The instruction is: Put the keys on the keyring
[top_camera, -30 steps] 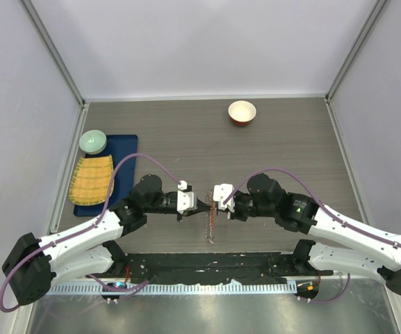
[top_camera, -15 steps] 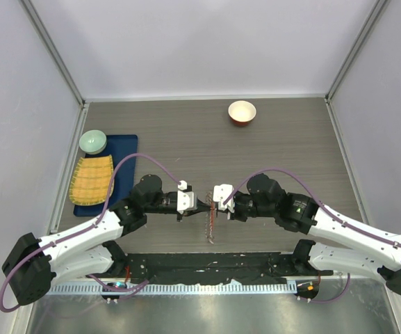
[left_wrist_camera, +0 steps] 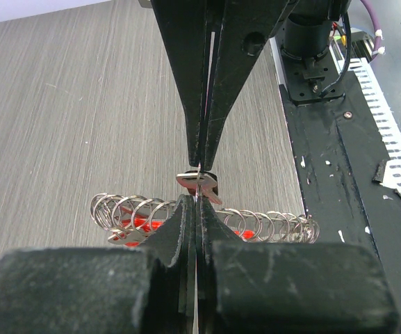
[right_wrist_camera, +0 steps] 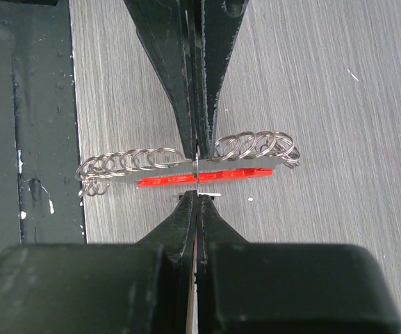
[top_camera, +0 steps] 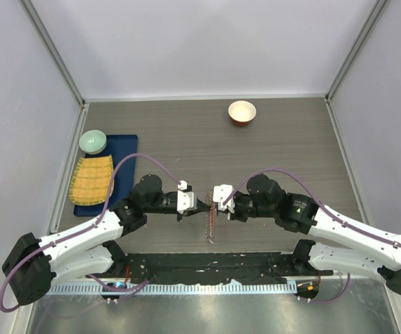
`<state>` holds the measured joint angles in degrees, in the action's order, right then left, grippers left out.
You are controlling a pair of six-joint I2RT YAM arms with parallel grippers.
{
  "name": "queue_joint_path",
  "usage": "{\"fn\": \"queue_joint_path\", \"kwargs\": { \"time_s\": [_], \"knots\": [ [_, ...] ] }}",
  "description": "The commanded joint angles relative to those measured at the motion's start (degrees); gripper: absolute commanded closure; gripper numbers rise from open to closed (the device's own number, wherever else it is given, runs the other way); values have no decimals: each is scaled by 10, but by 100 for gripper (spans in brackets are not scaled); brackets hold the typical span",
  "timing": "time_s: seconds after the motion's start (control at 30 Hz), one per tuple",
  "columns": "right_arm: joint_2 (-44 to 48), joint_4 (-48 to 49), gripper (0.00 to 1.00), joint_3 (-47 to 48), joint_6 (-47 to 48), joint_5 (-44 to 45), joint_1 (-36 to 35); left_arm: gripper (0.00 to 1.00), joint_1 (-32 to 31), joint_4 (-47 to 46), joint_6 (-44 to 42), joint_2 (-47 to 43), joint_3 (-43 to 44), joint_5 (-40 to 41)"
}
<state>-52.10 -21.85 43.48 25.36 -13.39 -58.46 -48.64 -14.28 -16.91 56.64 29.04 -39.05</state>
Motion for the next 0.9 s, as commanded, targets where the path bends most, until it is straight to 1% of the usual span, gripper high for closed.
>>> {"fn": "queue_joint_path", "kwargs": {
  "time_s": [0.0,0.87],
  "knots": [
    [14,9,99,6,-1,2,-6,100,0,-24,-1,0,28,1],
    [9,8,99,5,-1,8,-10,100,0,-26,-1,2,27,1]
  ]
}}
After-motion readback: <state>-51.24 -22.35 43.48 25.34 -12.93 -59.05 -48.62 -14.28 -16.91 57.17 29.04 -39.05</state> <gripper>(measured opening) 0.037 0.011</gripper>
